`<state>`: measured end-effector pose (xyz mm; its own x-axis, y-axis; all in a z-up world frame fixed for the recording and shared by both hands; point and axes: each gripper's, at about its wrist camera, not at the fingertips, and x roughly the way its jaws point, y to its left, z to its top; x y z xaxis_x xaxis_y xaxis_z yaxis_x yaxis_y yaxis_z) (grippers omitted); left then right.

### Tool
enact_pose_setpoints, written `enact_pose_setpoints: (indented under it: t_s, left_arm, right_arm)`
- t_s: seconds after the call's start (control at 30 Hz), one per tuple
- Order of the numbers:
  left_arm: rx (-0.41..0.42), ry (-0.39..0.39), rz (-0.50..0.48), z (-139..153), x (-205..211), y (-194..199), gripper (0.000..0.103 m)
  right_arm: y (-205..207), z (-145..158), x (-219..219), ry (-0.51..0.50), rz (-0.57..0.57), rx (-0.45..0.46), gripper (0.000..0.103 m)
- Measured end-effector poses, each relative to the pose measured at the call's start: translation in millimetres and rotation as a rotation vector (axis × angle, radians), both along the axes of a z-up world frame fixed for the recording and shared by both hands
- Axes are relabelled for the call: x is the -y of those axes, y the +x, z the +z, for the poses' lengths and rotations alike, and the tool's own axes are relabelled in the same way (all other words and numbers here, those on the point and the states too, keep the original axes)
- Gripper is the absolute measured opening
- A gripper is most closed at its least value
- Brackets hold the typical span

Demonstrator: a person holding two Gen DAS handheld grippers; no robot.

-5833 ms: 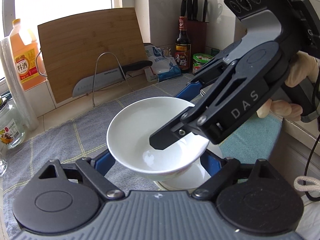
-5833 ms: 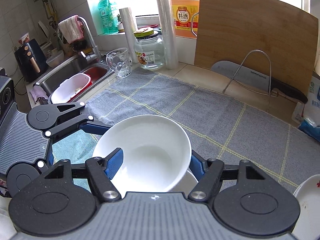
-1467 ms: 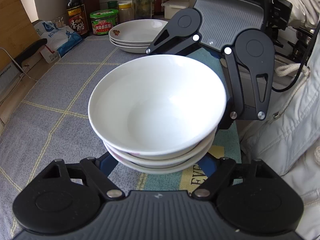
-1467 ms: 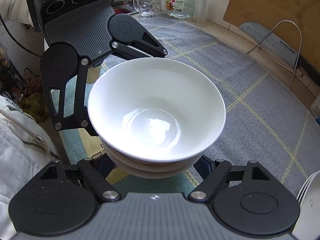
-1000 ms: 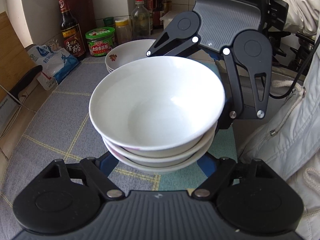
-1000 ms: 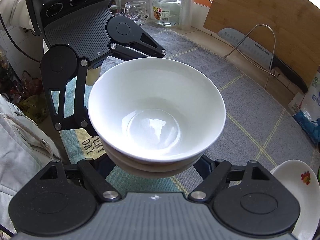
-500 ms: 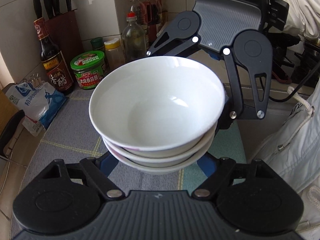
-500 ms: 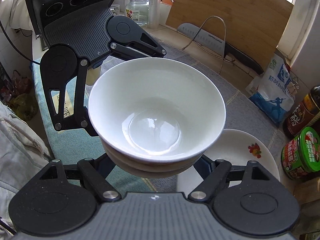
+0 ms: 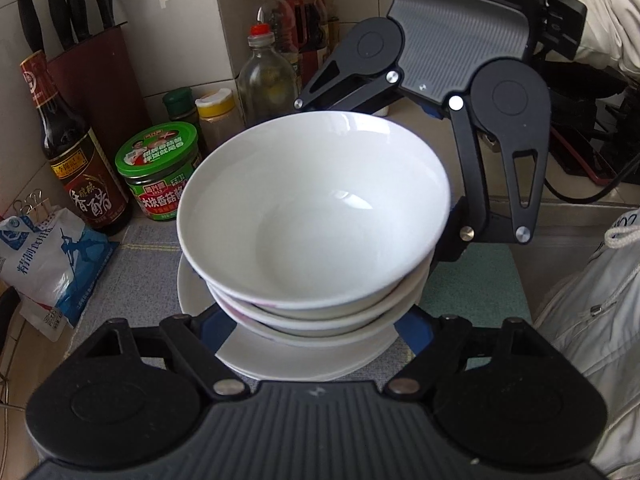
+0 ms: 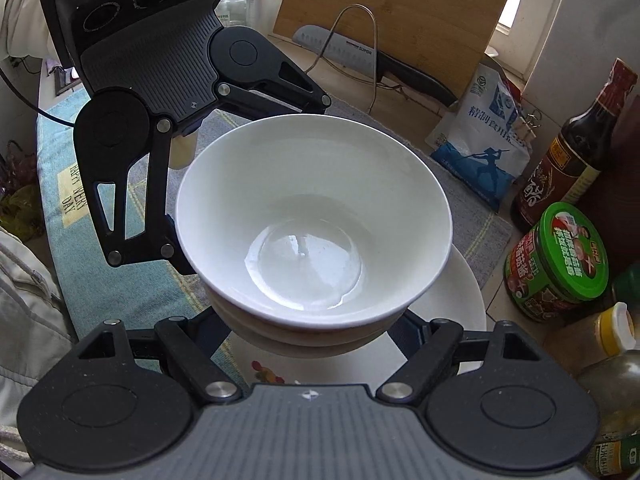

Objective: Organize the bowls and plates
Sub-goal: 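Carry the bowl stack with the right gripper and lower it onto the plates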

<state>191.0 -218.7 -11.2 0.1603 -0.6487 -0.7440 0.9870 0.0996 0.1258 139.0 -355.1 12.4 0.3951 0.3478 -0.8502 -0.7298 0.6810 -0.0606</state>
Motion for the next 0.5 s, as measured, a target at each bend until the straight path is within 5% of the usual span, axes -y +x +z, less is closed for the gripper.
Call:
enact_pose_setpoints:
  t_s: [0.5]
  left_arm:
    - [-0.027, 0.01, 0.016, -22, 30, 20, 0.084]
  right_arm:
    - [22, -25, 28, -0.004, -0.019, -0.038, 0.087]
